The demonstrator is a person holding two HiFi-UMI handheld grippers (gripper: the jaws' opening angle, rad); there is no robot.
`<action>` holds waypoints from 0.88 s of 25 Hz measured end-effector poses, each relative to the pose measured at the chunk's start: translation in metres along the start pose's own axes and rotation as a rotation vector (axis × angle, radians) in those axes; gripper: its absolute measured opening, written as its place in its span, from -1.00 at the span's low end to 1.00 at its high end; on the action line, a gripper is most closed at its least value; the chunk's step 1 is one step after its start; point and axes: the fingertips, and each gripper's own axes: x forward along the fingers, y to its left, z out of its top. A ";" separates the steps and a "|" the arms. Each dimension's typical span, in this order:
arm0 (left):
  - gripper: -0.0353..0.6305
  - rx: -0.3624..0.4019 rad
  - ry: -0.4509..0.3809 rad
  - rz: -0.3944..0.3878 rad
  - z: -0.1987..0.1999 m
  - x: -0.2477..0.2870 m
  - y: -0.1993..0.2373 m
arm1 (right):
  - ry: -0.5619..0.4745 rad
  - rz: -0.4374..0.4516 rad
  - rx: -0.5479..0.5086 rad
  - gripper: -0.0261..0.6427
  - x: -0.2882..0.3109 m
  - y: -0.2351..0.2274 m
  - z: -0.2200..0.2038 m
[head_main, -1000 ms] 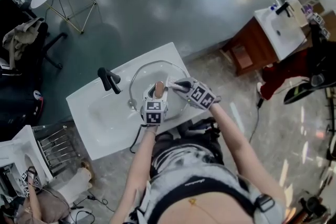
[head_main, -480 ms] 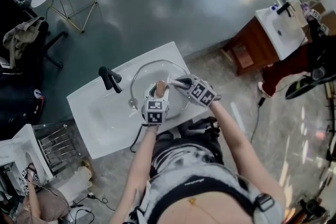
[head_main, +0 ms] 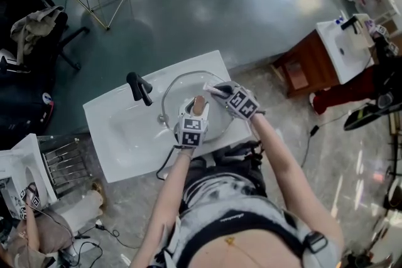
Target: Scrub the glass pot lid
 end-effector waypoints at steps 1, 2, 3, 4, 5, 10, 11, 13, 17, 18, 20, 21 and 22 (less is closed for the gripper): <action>-0.33 0.001 0.000 0.001 0.000 0.000 0.000 | 0.003 0.001 -0.005 -0.63 0.001 -0.001 0.001; -0.33 0.002 0.000 0.003 0.000 0.000 0.000 | 0.007 0.003 -0.010 -0.63 0.003 -0.002 0.002; -0.33 0.003 0.000 0.004 0.000 0.000 0.000 | 0.012 0.005 -0.016 -0.63 0.005 -0.004 0.003; -0.33 0.004 0.001 0.006 0.000 0.001 0.000 | 0.018 0.007 -0.022 -0.63 0.007 -0.005 0.004; -0.33 0.004 0.001 0.007 -0.001 0.001 -0.001 | 0.024 0.009 -0.028 -0.63 0.009 -0.006 0.006; -0.33 0.005 0.000 0.005 0.000 0.001 -0.001 | 0.050 0.026 -0.060 -0.63 0.023 -0.009 0.019; -0.33 0.005 -0.002 0.004 0.001 0.002 0.000 | 0.056 0.033 -0.067 -0.63 0.026 -0.009 0.022; -0.33 0.005 -0.008 0.002 -0.001 0.004 -0.001 | 0.066 0.048 -0.083 -0.63 0.031 -0.008 0.027; -0.33 -0.002 -0.010 0.002 -0.001 0.005 -0.002 | 0.083 0.088 -0.110 -0.63 0.040 -0.006 0.036; -0.33 -0.001 -0.006 0.002 0.000 0.004 -0.002 | 0.087 0.099 -0.115 -0.63 0.042 -0.006 0.038; -0.33 0.002 0.002 0.002 0.001 0.001 -0.002 | 0.093 0.121 -0.126 -0.63 0.046 -0.004 0.041; -0.33 0.002 0.003 0.000 0.002 0.001 -0.002 | 0.097 0.131 -0.132 -0.63 0.049 -0.003 0.043; -0.33 0.002 0.002 0.000 0.003 0.002 -0.002 | 0.100 0.142 -0.141 -0.63 0.051 -0.002 0.046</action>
